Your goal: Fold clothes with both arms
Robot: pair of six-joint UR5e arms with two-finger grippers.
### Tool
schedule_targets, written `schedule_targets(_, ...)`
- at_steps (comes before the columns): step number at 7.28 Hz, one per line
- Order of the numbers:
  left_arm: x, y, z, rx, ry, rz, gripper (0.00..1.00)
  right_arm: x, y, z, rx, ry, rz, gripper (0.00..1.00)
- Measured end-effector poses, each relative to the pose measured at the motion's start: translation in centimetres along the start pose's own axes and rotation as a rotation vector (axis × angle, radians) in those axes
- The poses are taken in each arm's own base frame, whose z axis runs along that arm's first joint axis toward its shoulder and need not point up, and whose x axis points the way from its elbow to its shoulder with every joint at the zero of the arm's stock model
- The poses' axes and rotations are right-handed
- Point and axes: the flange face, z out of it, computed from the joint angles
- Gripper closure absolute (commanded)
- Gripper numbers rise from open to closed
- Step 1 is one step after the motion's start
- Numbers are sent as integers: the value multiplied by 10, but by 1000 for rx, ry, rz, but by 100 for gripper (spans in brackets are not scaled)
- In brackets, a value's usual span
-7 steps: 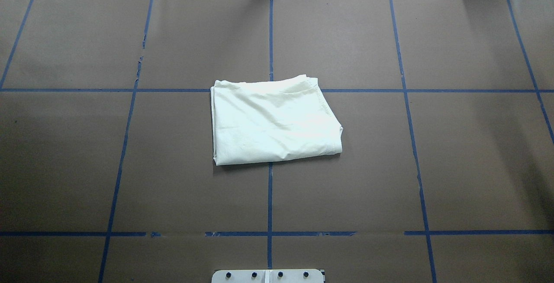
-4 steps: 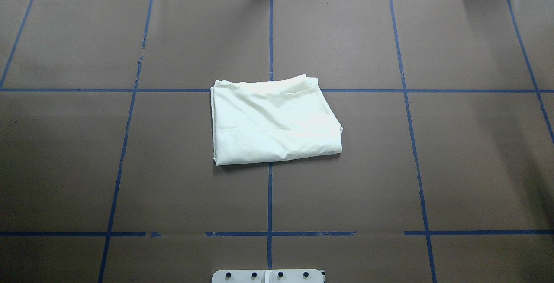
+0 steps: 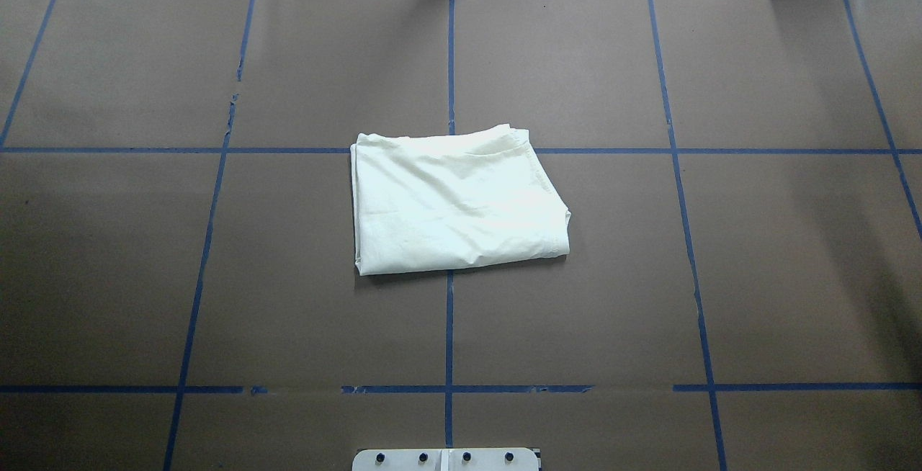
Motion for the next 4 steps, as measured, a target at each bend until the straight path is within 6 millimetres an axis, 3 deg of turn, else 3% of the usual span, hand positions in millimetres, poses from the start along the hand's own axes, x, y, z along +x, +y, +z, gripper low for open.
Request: schedule_targets(4,5,-7,5,-10,1,16,0,-2,0,-1,0,-18,3,0)
